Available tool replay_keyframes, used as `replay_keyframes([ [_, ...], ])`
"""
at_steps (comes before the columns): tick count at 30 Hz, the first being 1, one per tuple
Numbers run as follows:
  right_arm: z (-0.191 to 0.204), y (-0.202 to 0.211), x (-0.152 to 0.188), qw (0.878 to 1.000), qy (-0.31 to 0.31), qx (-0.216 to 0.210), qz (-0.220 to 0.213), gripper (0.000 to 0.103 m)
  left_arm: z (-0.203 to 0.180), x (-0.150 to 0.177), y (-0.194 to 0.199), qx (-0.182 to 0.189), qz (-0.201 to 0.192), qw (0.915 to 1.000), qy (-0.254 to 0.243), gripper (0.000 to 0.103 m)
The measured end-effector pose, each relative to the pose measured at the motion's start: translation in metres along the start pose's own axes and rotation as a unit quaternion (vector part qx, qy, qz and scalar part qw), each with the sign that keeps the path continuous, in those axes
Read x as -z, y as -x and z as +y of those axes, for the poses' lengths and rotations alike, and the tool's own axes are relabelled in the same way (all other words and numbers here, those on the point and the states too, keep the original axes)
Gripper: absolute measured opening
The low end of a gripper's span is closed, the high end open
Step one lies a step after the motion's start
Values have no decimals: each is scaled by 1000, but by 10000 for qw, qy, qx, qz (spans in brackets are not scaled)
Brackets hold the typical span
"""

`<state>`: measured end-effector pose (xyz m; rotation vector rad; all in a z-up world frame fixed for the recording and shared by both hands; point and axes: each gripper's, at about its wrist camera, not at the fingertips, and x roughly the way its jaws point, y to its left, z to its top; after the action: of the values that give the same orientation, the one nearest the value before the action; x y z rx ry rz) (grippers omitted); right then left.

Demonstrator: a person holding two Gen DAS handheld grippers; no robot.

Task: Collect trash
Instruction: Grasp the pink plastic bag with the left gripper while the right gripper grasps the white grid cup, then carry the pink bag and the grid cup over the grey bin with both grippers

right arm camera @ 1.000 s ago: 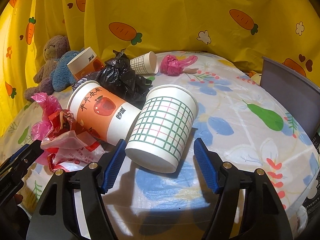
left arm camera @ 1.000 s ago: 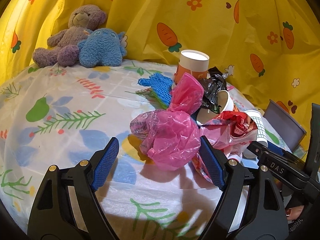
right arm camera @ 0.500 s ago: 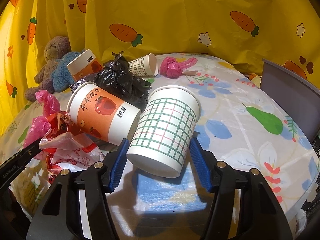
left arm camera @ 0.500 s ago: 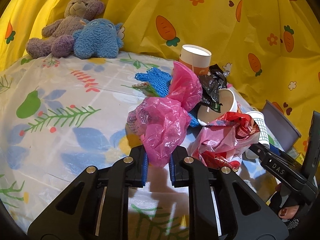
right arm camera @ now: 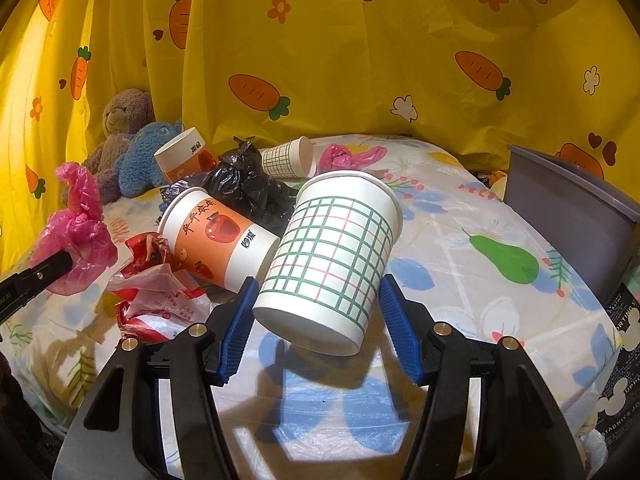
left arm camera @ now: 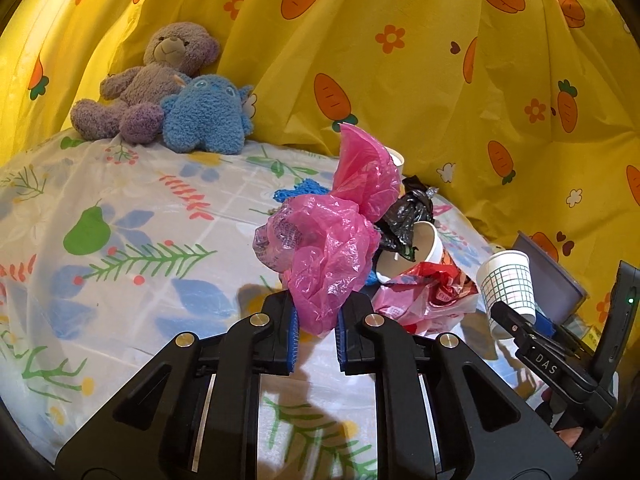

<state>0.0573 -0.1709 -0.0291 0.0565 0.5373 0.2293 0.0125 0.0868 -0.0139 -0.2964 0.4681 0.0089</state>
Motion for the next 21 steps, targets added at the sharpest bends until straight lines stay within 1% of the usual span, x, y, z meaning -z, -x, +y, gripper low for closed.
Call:
replay_keyframes([
  [10,-6,21,-4,9998,22,41,-189,61,-25,-4,11,192,-133,9994,-240,14],
  [21,-21,45,-12,9991,-28,77,-421,60,-65,-10,19,496,-214,9968,-586,14],
])
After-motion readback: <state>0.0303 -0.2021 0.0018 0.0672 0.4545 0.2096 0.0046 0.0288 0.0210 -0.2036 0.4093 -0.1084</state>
